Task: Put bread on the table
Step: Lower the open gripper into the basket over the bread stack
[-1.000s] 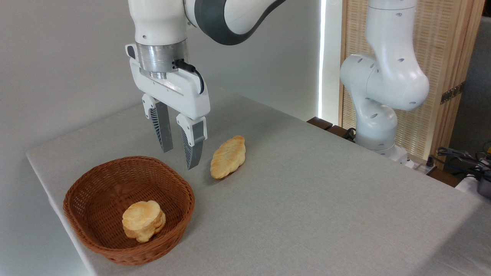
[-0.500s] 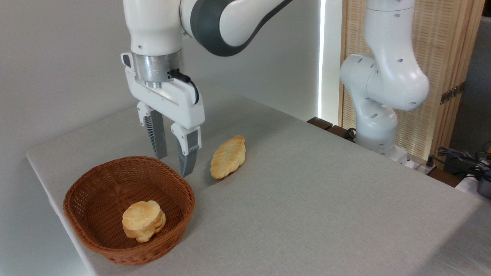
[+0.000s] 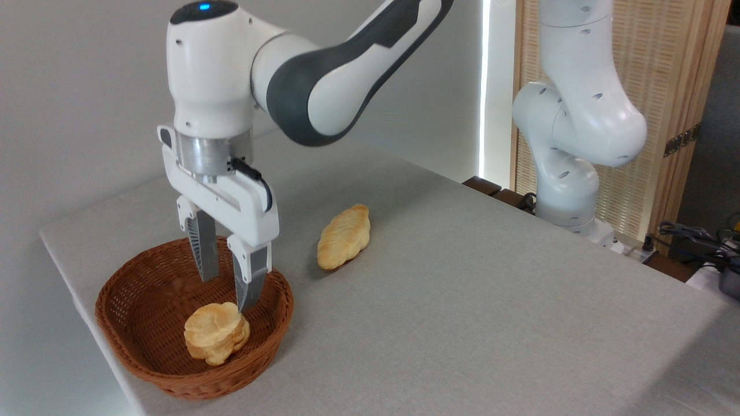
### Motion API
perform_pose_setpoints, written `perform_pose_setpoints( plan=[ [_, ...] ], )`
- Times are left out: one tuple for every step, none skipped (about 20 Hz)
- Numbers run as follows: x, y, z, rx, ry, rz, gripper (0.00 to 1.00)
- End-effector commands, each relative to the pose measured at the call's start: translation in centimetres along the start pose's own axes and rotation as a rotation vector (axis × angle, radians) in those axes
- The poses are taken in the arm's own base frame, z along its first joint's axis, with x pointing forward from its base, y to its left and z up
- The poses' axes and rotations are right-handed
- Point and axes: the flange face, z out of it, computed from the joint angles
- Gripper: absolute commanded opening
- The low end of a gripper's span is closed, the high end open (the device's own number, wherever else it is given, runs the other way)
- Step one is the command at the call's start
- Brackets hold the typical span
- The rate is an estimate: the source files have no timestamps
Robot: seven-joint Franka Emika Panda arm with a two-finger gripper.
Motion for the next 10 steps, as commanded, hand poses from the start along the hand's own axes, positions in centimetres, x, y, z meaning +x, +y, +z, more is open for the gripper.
perform_pose_setpoints(
  plan=[
    [0.9,-1.1,0.9,0.003,0.018,-0.028,1.00],
    [1.2,-1.4,1.4,0.011,0.028,-0.031,1.00],
    [1.4,-1.6,1.8,0.019,0.038,-0.031,1.00],
    [1.6,-1.7,2.0,0.025,0.048,-0.032,1.00],
    [1.6,-1.8,2.2,0.030,0.055,-0.032,1.00],
    [1.7,-1.9,2.5,0.031,0.054,-0.032,1.00],
    [1.7,-1.9,2.5,0.033,0.053,-0.028,1.00],
    [1.7,-1.9,2.5,0.034,0.052,-0.026,1.00],
    [1.6,-1.9,2.7,0.035,0.048,-0.023,1.00],
    [1.6,-1.9,3.1,0.033,0.042,-0.019,1.00]
  ],
)
